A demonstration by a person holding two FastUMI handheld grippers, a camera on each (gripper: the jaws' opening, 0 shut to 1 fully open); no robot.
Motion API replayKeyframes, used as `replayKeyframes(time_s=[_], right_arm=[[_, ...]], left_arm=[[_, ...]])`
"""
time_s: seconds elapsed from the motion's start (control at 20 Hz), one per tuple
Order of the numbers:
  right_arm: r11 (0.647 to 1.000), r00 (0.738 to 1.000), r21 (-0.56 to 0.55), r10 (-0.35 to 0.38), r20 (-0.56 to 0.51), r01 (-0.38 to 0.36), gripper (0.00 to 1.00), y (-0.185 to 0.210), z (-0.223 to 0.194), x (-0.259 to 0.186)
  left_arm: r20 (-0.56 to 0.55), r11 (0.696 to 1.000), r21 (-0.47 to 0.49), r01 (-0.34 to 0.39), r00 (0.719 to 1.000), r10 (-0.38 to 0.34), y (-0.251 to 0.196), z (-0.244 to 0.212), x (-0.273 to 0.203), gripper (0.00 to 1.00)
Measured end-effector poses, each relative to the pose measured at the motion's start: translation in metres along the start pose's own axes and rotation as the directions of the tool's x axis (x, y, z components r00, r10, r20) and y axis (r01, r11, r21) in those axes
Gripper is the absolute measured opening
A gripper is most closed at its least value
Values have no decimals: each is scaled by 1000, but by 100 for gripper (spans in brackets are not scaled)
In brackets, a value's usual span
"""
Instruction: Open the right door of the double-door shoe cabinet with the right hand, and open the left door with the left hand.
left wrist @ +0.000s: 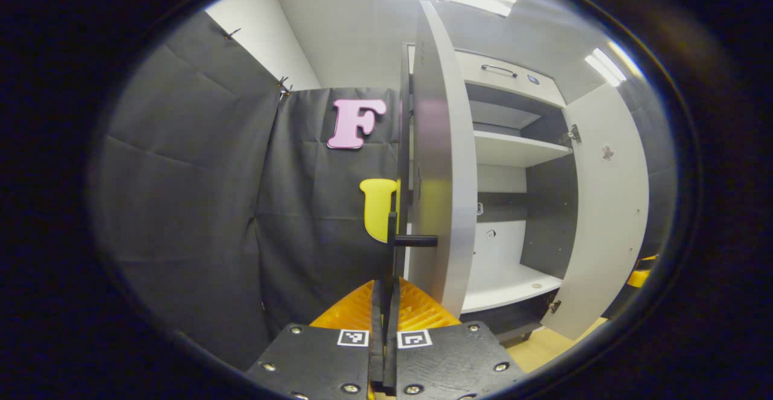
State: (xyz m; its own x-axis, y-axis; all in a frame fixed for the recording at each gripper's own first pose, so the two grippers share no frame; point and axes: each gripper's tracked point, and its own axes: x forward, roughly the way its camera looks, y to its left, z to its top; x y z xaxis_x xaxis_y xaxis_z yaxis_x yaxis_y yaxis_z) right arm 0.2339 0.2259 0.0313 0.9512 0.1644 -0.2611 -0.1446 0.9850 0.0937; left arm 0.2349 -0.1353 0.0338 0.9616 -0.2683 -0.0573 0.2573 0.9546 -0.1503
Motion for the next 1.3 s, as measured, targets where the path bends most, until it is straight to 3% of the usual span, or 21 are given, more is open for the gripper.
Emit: replayKeyframes(time_s=[0.3,0.55,0.65,0.75,0.85,0.9,1.0,1.05,1.1,1.25,1.3], right_arm=[[1000,1000,-20,-12,26,12,98,-8,7,-11],[1000,1000,-8,21,22,-21,98,-32,9,-28],[1000,1000,-5,13,25,-13,94,-47,8,-37],[1000,1000,-11,13,29,-13,98,-58,4,-44],[1000,1000,-22,-3,19,3,93,-68,-3,-51],[1000,1000,-21,-11,18,12,98,-71,-5,-55],[1000,999,-17,-19,32,20,98,-73,-3,-62],[999,999,-21,-28,39,29,93,-75,-3,-65],[999,998,-26,-40,41,41,98,-76,-3,-66],[998,997,-17,-61,51,62,98,-74,-2,-69],[997,995,-11,-77,57,77,93,-75,0,-70]], left_arm=[[-21,998,18,-59,998,59,0,-11,-18,2],[-11,997,5,-79,997,79,-31,-28,-79,0],[2,996,22,-91,996,91,-49,-28,-100,0],[11,995,42,-92,996,92,-68,-30,-116,2],[14,994,55,-90,996,89,-87,-32,-132,2],[8,994,57,-88,996,87,-93,-36,-139,2],[-6,995,62,-77,997,77,-104,-45,-152,2],[-14,995,69,-79,997,80,-104,-49,-158,2],[-22,994,74,-77,997,79,-104,-52,-162,2],[-42,994,68,-80,996,83,-99,-65,-170,2],[-44,994,68,-83,995,86,-97,-68,-172,2]])
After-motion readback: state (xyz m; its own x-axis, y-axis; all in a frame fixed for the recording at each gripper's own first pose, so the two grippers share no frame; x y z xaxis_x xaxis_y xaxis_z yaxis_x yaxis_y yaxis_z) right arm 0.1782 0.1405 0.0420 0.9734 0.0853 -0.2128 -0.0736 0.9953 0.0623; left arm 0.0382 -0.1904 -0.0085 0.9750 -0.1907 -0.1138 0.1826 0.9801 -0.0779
